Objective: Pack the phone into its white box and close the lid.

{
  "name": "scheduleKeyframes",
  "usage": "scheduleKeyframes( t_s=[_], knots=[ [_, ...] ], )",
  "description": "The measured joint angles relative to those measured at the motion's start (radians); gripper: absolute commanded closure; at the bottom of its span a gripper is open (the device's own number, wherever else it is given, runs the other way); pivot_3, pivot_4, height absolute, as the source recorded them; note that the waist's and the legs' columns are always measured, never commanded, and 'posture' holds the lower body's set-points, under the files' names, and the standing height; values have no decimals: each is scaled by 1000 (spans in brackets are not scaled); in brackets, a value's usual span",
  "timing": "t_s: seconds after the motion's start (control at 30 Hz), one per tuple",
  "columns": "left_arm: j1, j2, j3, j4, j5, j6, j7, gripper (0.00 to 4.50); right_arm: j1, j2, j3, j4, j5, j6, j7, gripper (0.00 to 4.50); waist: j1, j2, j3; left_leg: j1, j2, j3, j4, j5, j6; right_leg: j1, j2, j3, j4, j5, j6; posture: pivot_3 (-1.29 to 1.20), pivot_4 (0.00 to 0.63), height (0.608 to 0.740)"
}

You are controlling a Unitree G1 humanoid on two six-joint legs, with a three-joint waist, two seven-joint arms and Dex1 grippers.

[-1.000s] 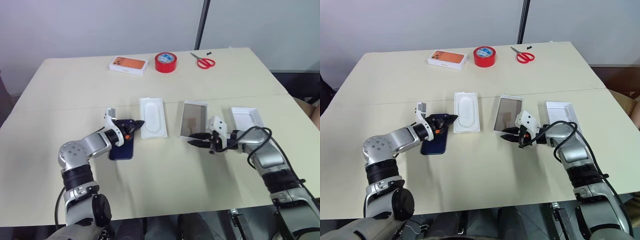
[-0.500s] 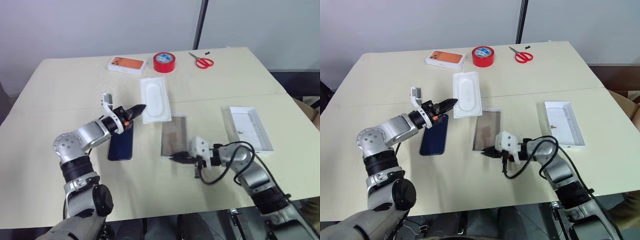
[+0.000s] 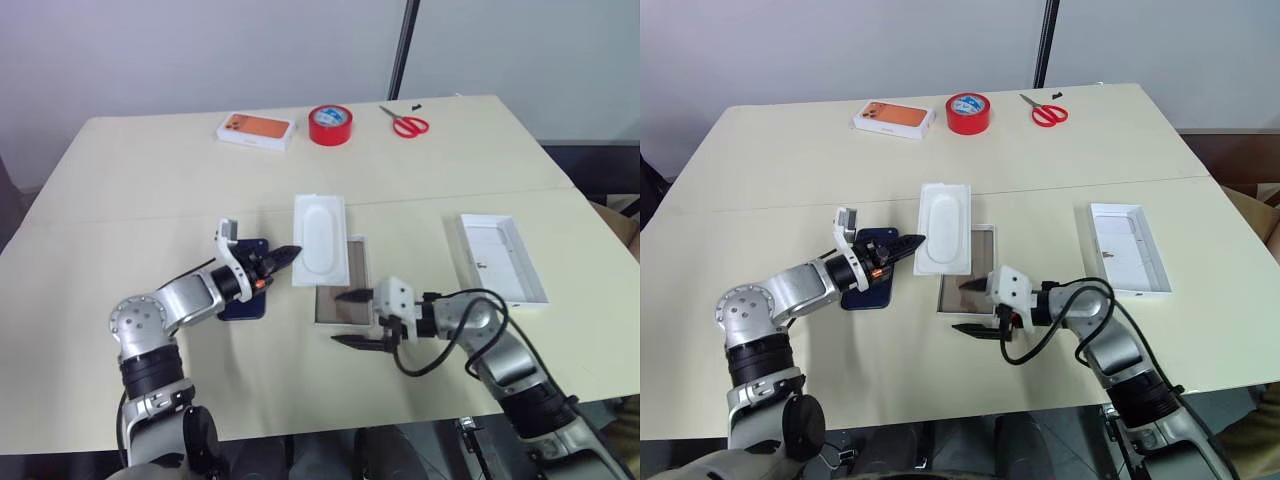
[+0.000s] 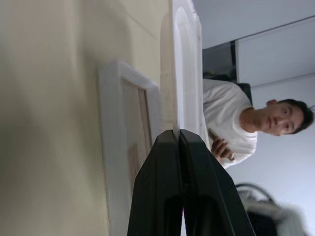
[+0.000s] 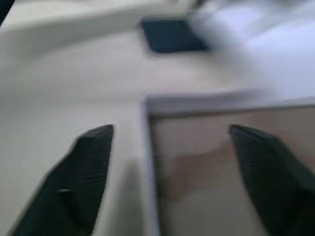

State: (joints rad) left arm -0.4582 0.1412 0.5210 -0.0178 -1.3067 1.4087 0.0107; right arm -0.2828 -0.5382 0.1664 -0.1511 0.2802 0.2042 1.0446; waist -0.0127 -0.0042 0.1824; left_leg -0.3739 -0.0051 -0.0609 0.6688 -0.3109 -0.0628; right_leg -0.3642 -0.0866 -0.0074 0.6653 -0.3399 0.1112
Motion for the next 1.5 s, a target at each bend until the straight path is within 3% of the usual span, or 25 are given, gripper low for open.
scheduleKeyframes(
  t_s=[0.17,0.43,0.6,0.7,0.93,1.13,1.23,1.4,1.43,1.5],
  knots=[
    [34,-1,-30,-48,-54,-28,41,4500,115,-115,-170,-46,76,24,-1,777,21,-2,-1,0,-1,-1,0,0,1,2,-1,0,-2,0,0,0,150,740],
    [86,-1,-164,-83,-77,-51,58,4500,143,-153,-243,3,77,-5,-15,777,-1,-2,-1,1,-1,1,-1,0,1,1,1,2,-1,0,0,0,150,740],
    [99,12,-181,-76,-73,-101,59,4500,141,-143,-240,4,59,-38,-39,777,1,-2,-1,1,-1,1,-1,0,1,1,1,2,-1,0,0,0,150,740],
    [103,21,-194,-76,-63,-131,59,3513,139,-140,-240,18,48,-64,-55,720,2,-2,-1,1,-1,1,-1,0,1,1,0,1,-1,0,0,0,150,740],
    [127,47,-237,-78,-52,-156,54,34,104,-135,-240,80,27,-108,-76,720,-1,-2,-1,1,-1,1,-1,0,1,1,1,1,-1,0,0,0,150,740],
    [127,128,-272,-134,-12,-198,-18,34,-5,-48,-181,80,17,-68,-125,720,-6,-2,-1,0,0,1,-1,0,0,-1,3,2,-1,0,-1,0,150,740],
    [148,198,-330,-253,164,-358,-140,0,-52,-10,-105,75,-7,-12,-153,1622,-3,-1,-1,0,0,2,-2,0,0,-1,3,2,-1,1,-1,0,150,740],
    [267,300,-420,-337,414,-601,-350,0,-110,27,-31,70,-44,43,-185,4174,3,-1,-1,-1,0,2,-3,0,0,-2,2,2,-2,1,-1,0,150,740],
    [274,310,-423,-337,436,-619,-377,0,-114,28,-19,70,-54,44,-186,4444,4,-1,-1,-1,0,1,-3,0,0,-1,2,2,-2,1,-1,0,150,740],
    [288,362,-430,-338,489,-671,-448,0,-128,34,29,72,-97,32,-184,4444,0,-1,-1,0,0,2,-2,0,0,-2,3,2,-2,1,-2,0,150,740]
  ],
)
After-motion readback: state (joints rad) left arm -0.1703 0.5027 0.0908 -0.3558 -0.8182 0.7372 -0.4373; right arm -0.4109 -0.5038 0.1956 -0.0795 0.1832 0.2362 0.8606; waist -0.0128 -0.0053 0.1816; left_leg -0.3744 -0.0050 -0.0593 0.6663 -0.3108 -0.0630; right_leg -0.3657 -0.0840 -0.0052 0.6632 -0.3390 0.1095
